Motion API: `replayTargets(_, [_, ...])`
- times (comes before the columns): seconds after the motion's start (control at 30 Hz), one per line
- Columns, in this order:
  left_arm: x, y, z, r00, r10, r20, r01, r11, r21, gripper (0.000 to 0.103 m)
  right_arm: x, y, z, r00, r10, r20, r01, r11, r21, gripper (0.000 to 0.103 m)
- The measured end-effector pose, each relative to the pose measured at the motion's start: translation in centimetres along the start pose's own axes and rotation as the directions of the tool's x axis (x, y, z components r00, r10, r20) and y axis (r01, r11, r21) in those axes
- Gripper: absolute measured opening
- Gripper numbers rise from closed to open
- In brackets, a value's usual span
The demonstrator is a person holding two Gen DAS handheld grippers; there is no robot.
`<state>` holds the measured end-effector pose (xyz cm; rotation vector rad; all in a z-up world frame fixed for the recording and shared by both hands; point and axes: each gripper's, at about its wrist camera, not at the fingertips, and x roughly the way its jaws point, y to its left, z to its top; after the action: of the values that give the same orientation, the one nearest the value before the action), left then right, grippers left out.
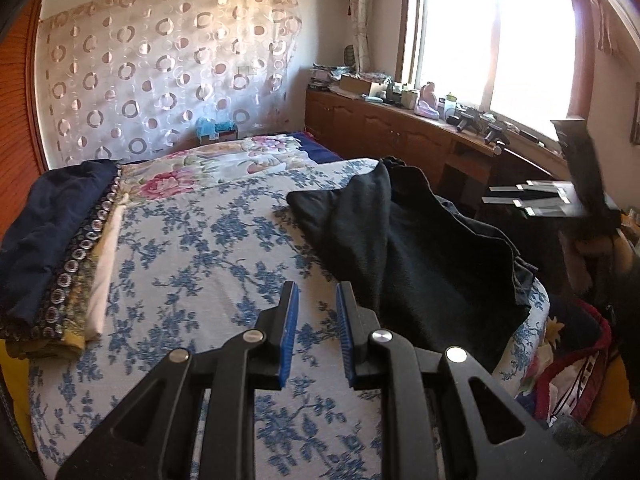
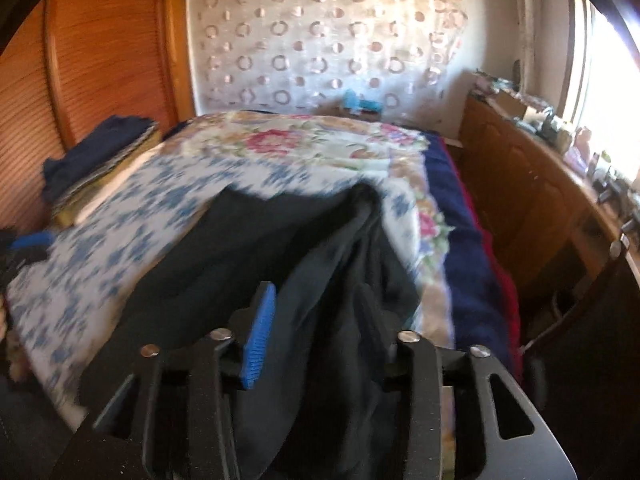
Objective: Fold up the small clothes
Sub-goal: 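Grasp the folded shirt edge with the right gripper and lift it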
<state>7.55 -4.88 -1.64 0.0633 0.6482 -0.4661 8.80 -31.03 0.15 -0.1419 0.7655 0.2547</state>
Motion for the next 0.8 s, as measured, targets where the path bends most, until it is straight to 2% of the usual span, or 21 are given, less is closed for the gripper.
replayTargets(0.23, [1.3,-2.0,-0.3,1.000,-0.013,-0.024,0.014,1.000,0.028,0.018,-0.4,3.2,-3.5,0.999,0.051,-0.015,-0.051,0.999,-0.002,0.047])
replayTargets(0.43, [2.4,-3.3,-0.9,0.998,-0.028,-0.053,0.031,0.998,0.052,0.018,0.6,3.1,-5.4,0.999,-0.005,-0.052,0.004,1.000,-0.022,0.047])
replayTargets(0.47, [2.4,-3.4,-1.0,0.998,-0.029,-0.055,0.032,0.998,0.054,0.018,0.6,2.7,-5.7,0.999,0.001,-0.055,-0.001,1.000,-0.011,0.038])
replayTargets(0.5, [2.5,-3.5,-1.0,0.998,-0.030,-0.056,0.033,0.998,0.057,0.018,0.6,2.5,-5.9,0.998,0.016,-0.054,-0.016,1.000,-0.002,0.024])
replayTargets(0.6, [2.8,-3.9,-1.2,0.997,-0.035,-0.063,0.039,0.997,0.060,0.018,0.2,1.9,-6.4,0.997,0.064,-0.051,-0.064,0.998,0.011,0.006])
replayTargets(0.73, [2.9,-4.3,-1.4,0.997,-0.039,-0.068,0.044,0.997,0.064,0.018,-1.9,1.1,-6.5,0.998,0.061,0.017,-0.062,0.997,0.038,0.003])
replayTargets(0.8, [2.9,-4.5,-1.5,0.997,-0.045,-0.068,0.050,0.997,0.064,0.018,-4.0,-0.2,-6.3,0.997,0.024,0.067,-0.029,0.996,0.082,0.003])
